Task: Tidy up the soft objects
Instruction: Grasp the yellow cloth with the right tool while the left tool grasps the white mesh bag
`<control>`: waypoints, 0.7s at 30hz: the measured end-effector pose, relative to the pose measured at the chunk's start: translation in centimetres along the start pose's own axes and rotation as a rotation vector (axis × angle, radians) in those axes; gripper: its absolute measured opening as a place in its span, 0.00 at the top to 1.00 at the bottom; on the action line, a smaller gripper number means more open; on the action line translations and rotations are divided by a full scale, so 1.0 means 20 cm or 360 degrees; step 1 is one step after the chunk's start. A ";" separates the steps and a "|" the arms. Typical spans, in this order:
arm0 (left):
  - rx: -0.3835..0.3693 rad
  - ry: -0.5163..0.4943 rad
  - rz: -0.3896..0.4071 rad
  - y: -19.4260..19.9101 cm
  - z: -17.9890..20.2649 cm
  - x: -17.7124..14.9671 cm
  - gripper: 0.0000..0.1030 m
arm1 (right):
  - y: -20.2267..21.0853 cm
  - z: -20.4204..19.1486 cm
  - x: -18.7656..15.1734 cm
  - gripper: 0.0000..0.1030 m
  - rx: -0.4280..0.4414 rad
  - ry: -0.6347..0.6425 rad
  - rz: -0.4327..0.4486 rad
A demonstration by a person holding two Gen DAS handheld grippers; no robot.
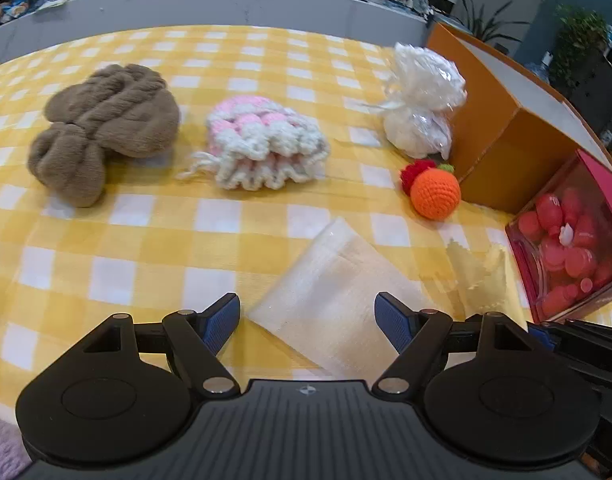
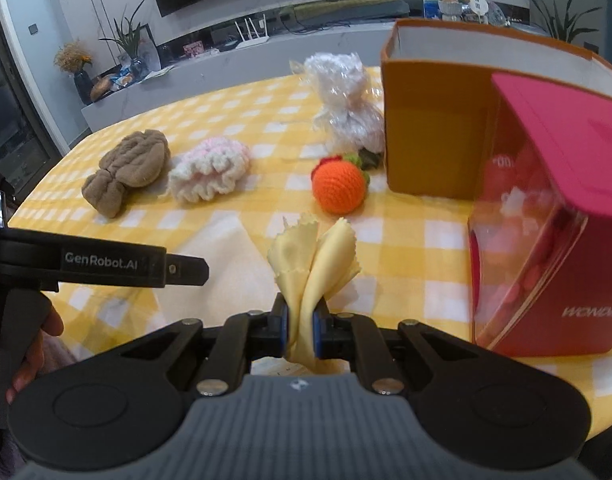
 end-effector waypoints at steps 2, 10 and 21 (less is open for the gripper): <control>-0.0003 -0.0026 -0.0004 -0.01 0.01 -0.01 0.12 | -0.02 0.01 -0.01 0.90 -0.0002 -0.0007 -0.0015; -0.0197 -0.0029 0.0008 -0.01 0.06 -0.01 0.11 | -0.05 0.02 -0.04 0.90 0.0029 -0.0030 -0.0055; -0.0261 -0.0063 0.0041 -0.02 0.24 0.00 0.43 | -0.05 0.03 -0.04 0.90 0.0069 -0.0045 -0.0056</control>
Point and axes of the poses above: each gripper's, at about its wrist camera, not at the fingertips, and y roughly against the way its jaws point, z to its right, x to its top, the point moved 8 cm from there along -y, roughly the way its jaws point, and after that the axes turned 12 degrees about -y, right-handed, at the moved point
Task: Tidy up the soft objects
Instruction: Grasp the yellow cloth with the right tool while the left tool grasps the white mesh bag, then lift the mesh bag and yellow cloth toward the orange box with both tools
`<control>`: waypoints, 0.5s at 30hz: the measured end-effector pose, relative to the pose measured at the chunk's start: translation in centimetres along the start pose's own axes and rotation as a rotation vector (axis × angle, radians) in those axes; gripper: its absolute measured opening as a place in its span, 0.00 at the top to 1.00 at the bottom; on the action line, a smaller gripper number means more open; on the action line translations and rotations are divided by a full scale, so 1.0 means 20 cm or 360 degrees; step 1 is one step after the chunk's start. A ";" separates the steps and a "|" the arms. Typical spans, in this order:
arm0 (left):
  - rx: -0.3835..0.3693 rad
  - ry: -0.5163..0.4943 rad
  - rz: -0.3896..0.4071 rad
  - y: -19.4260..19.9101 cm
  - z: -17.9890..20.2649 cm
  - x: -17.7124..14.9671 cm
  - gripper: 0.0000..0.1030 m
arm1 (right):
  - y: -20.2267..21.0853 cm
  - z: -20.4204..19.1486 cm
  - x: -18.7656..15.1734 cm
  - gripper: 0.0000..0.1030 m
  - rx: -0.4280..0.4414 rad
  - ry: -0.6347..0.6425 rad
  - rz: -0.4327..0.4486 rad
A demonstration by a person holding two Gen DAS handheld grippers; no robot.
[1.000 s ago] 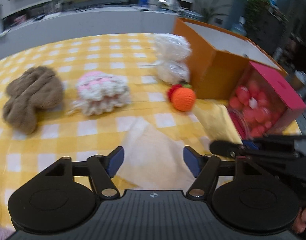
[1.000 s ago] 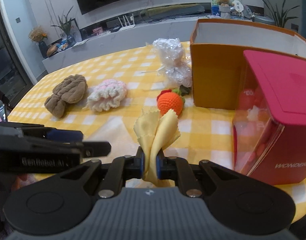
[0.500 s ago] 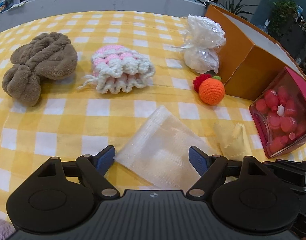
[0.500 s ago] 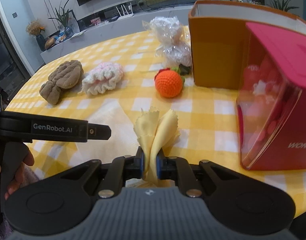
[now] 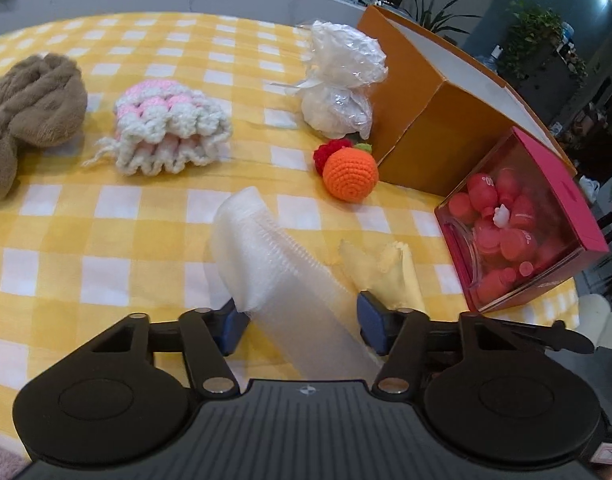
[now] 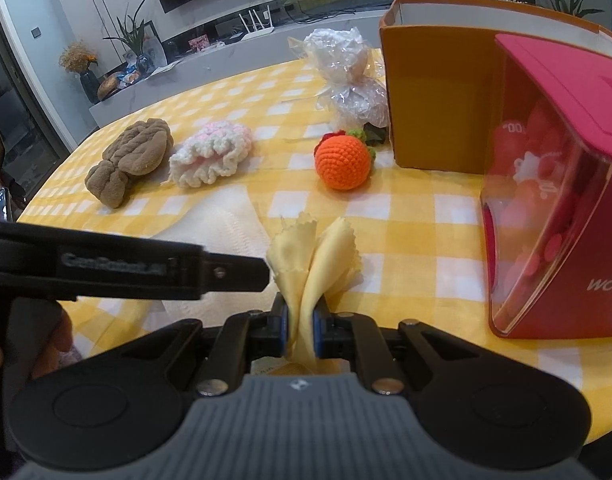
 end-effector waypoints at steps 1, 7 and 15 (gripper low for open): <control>0.0028 -0.0030 0.0001 -0.01 0.01 0.00 0.50 | 0.00 0.00 0.00 0.90 0.0007 -0.0009 -0.0001; 0.0122 -0.0098 0.0026 -0.01 0.02 -0.01 0.89 | 0.00 0.01 0.00 0.90 0.0021 -0.0020 0.0001; 0.0175 -0.0121 0.0093 0.08 0.03 -0.01 0.97 | 0.07 0.00 0.02 0.90 0.0015 -0.0023 0.0048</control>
Point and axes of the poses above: each gripper's, at about its wrist camera, not at the fingertips, and y roughly against the way its jaws point, z to its right, x to its top, the point moved 8 cm from there along -y, roughly the way its jaws point, and after that the axes turned 12 degrees about -y, right-handed, at the moved point
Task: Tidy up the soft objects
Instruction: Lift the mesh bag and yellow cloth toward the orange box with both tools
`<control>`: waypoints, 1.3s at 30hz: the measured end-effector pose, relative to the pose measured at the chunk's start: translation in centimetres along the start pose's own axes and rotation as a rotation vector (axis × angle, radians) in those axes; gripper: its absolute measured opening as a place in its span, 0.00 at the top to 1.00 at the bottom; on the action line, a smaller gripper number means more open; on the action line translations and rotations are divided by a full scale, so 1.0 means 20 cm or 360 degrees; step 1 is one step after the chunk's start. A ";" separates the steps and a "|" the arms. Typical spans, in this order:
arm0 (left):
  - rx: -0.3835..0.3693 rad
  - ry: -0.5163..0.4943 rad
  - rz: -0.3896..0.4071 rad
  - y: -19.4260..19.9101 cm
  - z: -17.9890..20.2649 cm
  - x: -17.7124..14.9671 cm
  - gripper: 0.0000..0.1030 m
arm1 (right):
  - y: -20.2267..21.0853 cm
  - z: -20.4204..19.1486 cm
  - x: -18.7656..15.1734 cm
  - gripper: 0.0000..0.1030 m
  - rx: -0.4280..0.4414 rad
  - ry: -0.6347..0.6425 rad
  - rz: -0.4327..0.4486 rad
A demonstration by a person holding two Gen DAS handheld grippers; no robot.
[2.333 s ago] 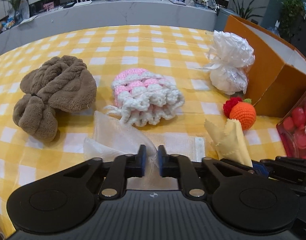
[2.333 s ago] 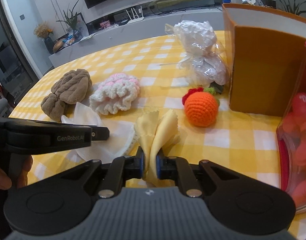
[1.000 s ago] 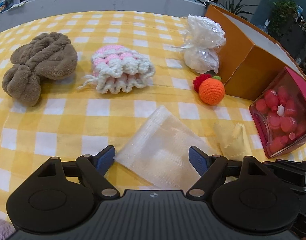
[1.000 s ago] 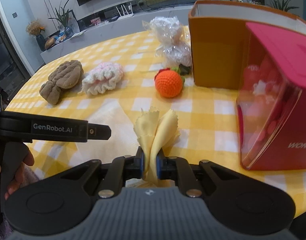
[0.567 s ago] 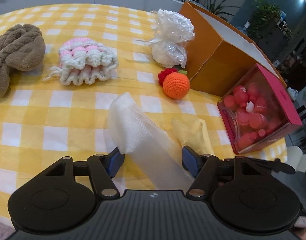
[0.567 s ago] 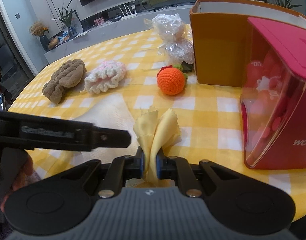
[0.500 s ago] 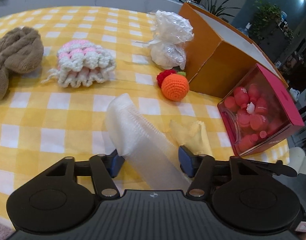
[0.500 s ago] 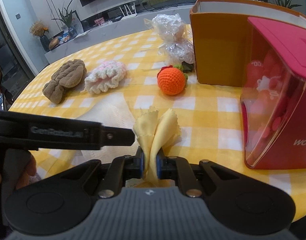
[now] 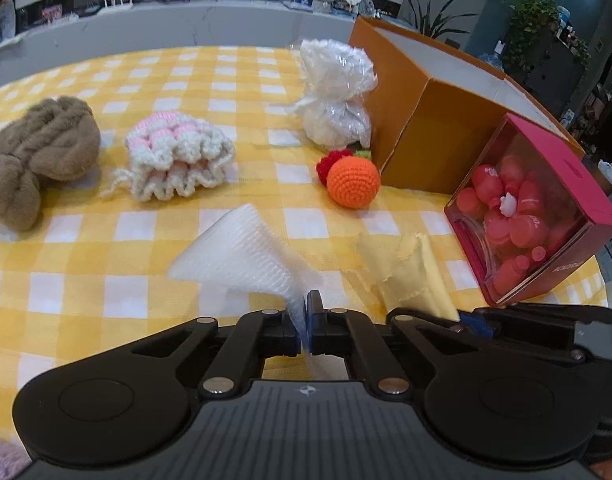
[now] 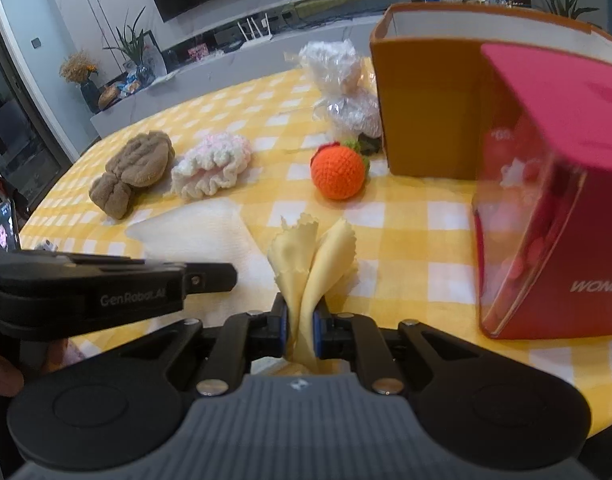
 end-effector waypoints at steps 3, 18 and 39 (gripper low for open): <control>-0.0014 0.0035 0.0086 0.08 0.01 0.02 0.97 | 0.06 -0.02 0.03 0.90 0.0011 0.0015 0.0057; 0.0063 -0.0118 0.0393 0.45 0.20 0.29 0.98 | 0.54 -0.09 0.26 0.91 0.0060 0.0088 0.0502; -0.0184 -0.0501 0.0562 0.23 0.72 1.14 0.98 | 0.77 0.53 0.96 0.91 -0.0174 -0.0035 0.0669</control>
Point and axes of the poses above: each gripper's, at about its wrist camera, not at the fingertips, and y roughly against the way its jaws point, z to its right, x to its top, the point moved 8 cm from there along -y, roughly the way its jaws point, and after that the axes turned 12 degrees about -y, right-handed, at the moved point
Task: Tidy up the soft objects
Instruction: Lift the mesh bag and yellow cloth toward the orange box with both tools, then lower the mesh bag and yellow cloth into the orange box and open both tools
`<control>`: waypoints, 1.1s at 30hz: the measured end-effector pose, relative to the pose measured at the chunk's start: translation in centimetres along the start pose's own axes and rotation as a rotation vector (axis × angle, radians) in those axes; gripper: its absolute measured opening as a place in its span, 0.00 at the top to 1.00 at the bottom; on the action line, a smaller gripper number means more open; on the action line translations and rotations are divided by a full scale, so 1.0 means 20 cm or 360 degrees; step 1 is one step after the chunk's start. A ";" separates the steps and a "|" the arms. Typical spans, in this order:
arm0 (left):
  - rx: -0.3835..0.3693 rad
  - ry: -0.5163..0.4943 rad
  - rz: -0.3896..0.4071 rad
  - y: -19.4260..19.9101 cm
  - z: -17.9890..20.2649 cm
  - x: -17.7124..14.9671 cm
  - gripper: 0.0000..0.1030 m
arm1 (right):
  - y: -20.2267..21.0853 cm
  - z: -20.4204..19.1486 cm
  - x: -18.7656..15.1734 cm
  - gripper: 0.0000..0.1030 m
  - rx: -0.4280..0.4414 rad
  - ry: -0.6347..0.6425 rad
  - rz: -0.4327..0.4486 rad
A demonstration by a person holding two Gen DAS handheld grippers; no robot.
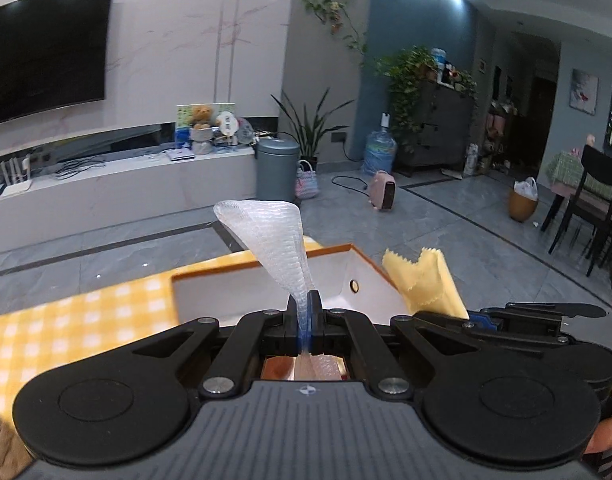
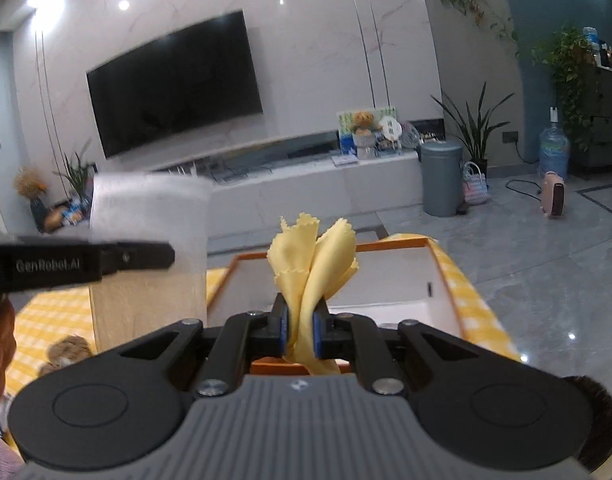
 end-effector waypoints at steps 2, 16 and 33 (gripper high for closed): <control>-0.0009 -0.0025 -0.0018 -0.09 0.02 0.02 0.98 | -0.08 0.08 0.04 0.91 -0.0013 0.0001 -0.0055; -0.0160 0.0078 -0.0316 -0.67 0.05 -0.18 0.98 | -0.57 0.43 0.01 0.90 -0.0205 0.0009 -0.0372; -0.0192 0.0142 -0.0420 -0.68 0.01 -0.23 0.39 | -0.67 0.49 -0.06 0.52 -0.0355 0.0071 -0.0492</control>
Point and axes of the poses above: each gripper's, at about its wrist camera, not at the fingertips, and y roughly against the way its jaws point, z to its right, x to its top, the point moved 8 cm from there along -y, roughly the way its jaws point, and after that the axes turned 12 degrees about -y, right-handed, at the moved point
